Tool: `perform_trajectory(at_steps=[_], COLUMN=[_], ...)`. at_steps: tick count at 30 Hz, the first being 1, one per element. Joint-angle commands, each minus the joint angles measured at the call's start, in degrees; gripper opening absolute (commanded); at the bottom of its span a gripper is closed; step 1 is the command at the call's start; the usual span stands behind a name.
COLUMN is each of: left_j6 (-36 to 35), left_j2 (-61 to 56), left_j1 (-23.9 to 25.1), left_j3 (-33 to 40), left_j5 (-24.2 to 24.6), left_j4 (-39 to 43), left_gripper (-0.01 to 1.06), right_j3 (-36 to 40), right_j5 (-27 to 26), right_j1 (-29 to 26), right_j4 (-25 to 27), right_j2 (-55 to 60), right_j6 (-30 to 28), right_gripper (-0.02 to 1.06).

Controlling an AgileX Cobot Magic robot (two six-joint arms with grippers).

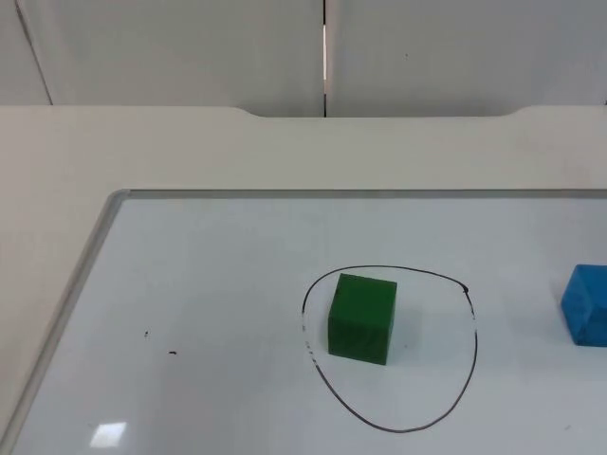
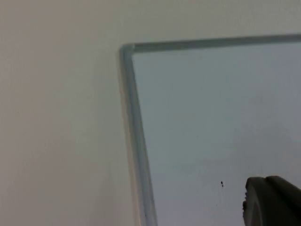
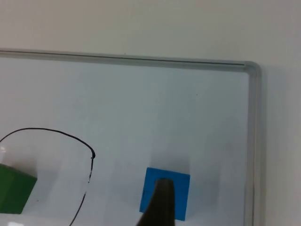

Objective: Push the two cubes into the marked area.

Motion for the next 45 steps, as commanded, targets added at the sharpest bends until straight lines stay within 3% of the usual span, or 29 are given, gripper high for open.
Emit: perform_trajectory(at_steps=[1, 9, 13, 14, 15, 19, 24, 45], left_j6=[-2.22, -2.76, -2.42, -2.42, -2.42, -2.67, -1.20, -1.09], left_j2=[-8.55, -22.56, -28.34, -28.34, -29.12, -30.92, -31.27, -32.00], left_j1=[1.93, 2.28, 2.28, 2.28, 2.28, 2.28, 2.28, 2.28], left_j3=[0.62, 0.42, -3.99, -3.99, -5.89, -9.69, -9.69, -9.69], left_j5=[4.38, 12.53, 23.57, 23.57, 27.16, 34.57, 36.32, 36.32], left_j4=[-0.88, 1.92, 6.79, 6.79, 7.71, 8.41, 9.38, 9.68], left_gripper=[0.00, 0.00, 0.00, 0.00, 0.00, 0.00, 0.00, 0.00], right_j3=[-0.28, -0.28, -0.28, -0.28, -0.28, -0.28, -0.28, -0.28], right_j5=[-0.14, 2.33, 2.21, 2.21, 2.09, 2.49, 4.16, -8.92], right_j1=[-0.17, -0.17, -0.17, -0.17, -0.17, -0.17, -0.17, -0.17], right_j4=[-0.33, -0.33, -0.33, -0.33, -0.47, -7.94, -15.11, -13.33], right_j2=[-0.20, -0.20, -0.20, -0.20, -0.20, 0.90, 7.10, 34.33], right_j6=[-0.64, -1.09, -0.83, -0.83, -0.83, 6.36, 14.12, 15.20], right_gripper=[0.71, 0.69, 0.40, 0.40, 0.30, 0.02, 0.00, 0.00])
